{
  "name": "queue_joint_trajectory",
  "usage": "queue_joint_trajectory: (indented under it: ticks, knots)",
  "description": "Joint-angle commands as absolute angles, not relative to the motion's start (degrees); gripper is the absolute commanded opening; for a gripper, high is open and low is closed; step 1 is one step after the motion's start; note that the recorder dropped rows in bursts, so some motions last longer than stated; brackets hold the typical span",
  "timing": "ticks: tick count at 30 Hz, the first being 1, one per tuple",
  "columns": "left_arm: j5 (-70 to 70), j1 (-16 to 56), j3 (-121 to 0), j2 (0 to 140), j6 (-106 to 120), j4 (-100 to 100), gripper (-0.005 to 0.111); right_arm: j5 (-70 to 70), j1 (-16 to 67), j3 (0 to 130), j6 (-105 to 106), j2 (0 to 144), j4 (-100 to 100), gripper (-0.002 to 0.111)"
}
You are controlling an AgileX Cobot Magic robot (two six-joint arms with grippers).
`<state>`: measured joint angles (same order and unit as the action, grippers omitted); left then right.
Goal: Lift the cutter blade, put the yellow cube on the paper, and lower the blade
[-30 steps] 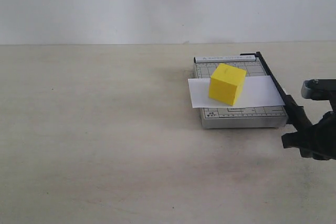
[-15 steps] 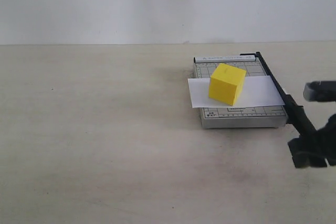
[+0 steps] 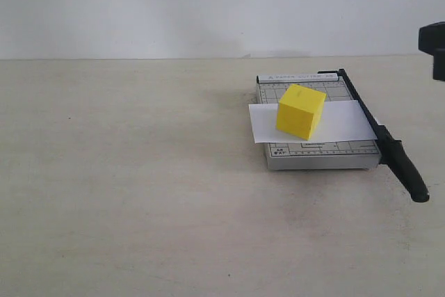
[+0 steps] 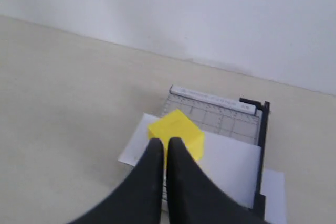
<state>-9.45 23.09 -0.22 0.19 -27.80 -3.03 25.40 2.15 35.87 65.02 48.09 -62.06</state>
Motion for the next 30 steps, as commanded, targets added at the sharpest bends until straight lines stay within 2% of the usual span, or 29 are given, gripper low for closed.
queue_joint_trajectory:
  ticks: [1,7,14,25,30]
  knots:
    - [-9.0,22.9,0.0,0.0,-27.9,-2.6,0.040,24.7,1.8,24.4,69.7,34.2,-72.6,0.003]
    - [-9.0,22.9,0.0,0.0,-27.9,-2.6,0.040,21.3,1.8,13.5,65.2,22.4,-72.7,0.003]
    - [-9.0,22.9,0.0,0.0,-27.9,-2.6,0.040,20.7,1.8,11.3,64.2,15.6,-72.7,0.003]
    - [-9.0,22.9,0.0,0.0,-27.9,-2.6,0.040,18.5,1.8,11.3,62.4,14.8,-72.7,0.003]
    - [-9.0,20.5,0.0,0.0,-27.9,-2.6,0.040,18.5,1.8,11.3,62.4,14.8,-72.7,0.003]
